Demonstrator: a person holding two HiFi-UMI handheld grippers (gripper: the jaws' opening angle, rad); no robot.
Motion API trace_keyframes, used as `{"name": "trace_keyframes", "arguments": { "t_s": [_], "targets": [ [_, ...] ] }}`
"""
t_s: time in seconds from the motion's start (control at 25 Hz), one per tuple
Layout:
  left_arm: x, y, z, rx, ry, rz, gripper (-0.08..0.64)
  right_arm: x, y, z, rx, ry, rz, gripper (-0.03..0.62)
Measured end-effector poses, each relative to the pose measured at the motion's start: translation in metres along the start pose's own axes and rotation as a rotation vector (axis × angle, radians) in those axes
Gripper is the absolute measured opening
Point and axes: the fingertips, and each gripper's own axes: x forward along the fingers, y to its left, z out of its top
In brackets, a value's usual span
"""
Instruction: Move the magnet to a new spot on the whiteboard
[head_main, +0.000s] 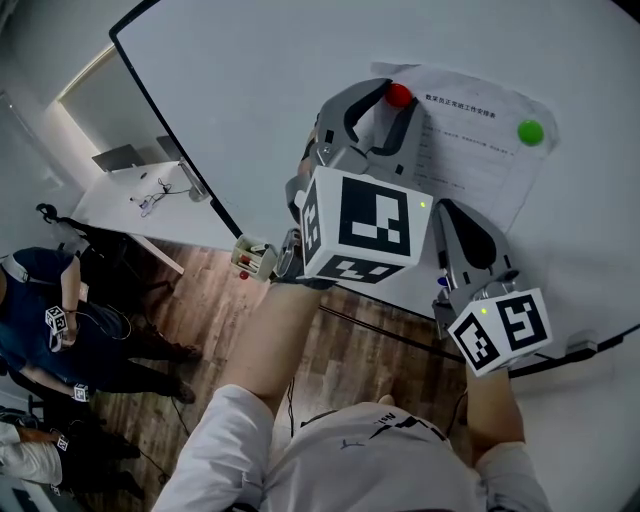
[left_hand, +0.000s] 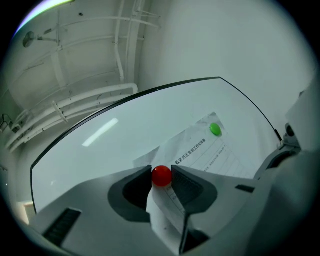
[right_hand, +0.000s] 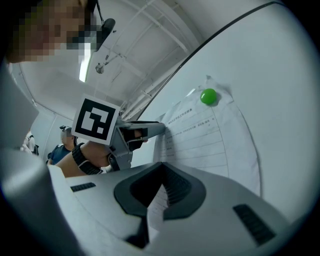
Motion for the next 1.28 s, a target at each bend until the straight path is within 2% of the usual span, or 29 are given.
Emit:
{"name": "trace_keyframes", "arguments": {
  "t_s": [0.36, 0.52, 0.8, 1.28],
  "targets": [
    [-0.026, -0.001, 0.004, -0.107, -0.067, -0.052, 0.132, 0.004, 0.008, -0.007, 0.002, 0.017, -0.011, 0.012],
    [-0.043, -0.001, -0.006, -0.169, -0.072, -0.072, 0.133, 0.007, 0.015, -0.014, 0.004, 0.031, -0.02, 0.012],
    [-0.075, 0.0, -0.025, -0.231, -0.069, -0.103, 0.133, 0.008, 0.039, -0.027, -0.004, 0.059, -0.039, 0.012],
    [-0.143, -0.022, -0.066, -0.368, -0.06, -0.199, 0.133, -0.019, 0.079, -0.058, -0.005, 0.119, -0.14, 0.012]
  ]
}}
